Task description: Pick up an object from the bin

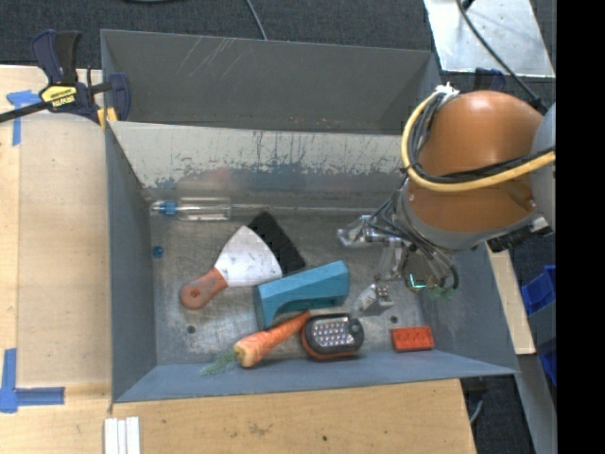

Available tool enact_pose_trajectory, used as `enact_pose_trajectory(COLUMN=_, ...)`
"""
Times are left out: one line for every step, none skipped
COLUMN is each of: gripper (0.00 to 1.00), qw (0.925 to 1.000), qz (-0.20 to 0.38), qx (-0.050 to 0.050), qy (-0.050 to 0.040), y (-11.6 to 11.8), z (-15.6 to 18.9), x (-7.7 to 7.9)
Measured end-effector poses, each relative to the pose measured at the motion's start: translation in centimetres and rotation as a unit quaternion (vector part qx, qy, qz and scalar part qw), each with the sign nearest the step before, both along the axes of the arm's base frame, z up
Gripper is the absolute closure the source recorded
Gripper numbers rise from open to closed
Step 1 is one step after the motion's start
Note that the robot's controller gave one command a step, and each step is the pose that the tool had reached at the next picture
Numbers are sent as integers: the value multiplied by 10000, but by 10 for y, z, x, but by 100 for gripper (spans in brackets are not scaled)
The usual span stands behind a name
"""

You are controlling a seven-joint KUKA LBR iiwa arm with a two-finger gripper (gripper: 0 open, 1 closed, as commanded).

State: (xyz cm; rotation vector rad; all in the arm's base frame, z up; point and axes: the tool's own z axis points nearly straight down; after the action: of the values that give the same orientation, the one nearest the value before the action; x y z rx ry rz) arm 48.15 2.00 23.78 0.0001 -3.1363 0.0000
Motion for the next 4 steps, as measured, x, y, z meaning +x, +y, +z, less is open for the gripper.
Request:
enact_pose_trajectory(gripper=0, qw=10000, qz=-4, qx=1, qy=-41, y=0, z=4, x=1)
enact_pose_trajectory(gripper=0, qw=9996, qz=259, qx=-2, qy=-78, y=18, z=-33, x=9)
enact_pose_trajectory(gripper=0, qw=9994, qz=345, qx=-2, qy=-57, y=25, z=-47, x=10)
enact_pose_trajectory(gripper=0, qw=9967, qz=817, qx=13, qy=-30, y=60, z=-68, x=6)
